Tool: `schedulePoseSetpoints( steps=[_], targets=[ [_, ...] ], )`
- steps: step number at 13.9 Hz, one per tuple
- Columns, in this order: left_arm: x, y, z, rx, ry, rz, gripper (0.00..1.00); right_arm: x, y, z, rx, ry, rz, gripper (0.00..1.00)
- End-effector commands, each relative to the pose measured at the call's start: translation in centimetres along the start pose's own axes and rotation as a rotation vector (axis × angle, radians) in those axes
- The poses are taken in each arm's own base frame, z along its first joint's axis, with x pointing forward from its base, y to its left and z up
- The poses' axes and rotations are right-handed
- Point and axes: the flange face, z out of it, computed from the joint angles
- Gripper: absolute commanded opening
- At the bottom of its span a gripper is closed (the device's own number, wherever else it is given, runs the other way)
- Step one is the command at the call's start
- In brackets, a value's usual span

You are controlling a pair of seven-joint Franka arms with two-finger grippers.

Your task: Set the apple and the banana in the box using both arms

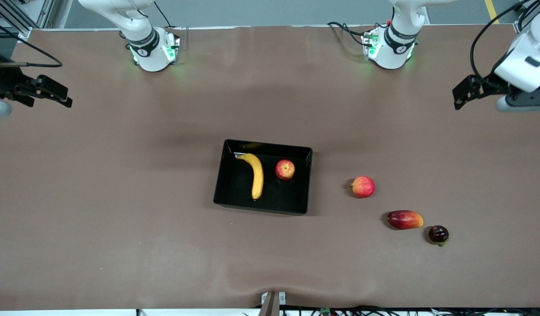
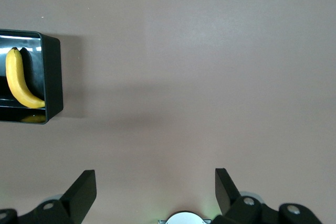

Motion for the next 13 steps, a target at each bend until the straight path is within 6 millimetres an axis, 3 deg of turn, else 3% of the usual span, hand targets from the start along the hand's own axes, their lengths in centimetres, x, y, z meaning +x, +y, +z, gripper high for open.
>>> schedulePoseSetpoints(
  steps=[1, 6, 13],
  targets=[
    [-2.5, -1.7, -0.8, -0.039, 0.009, -0.001, 1.0, -0.1, -0.2, -0.5, -0.006, 0.0, 0.016, 1.0],
    [-1.5, -1.1, -2.2, -0.039, 0.029, 0.005, 1.0, 0.1, -1.1, -0.4, -0.008, 0.008, 0.006, 1.0],
    [-1.5, 0.4, -1.9, -0.035, 0.008, -0.058, 1.0, 0.0, -1.3, -0.4, -0.009, 0.006, 0.001, 1.0]
  ],
)
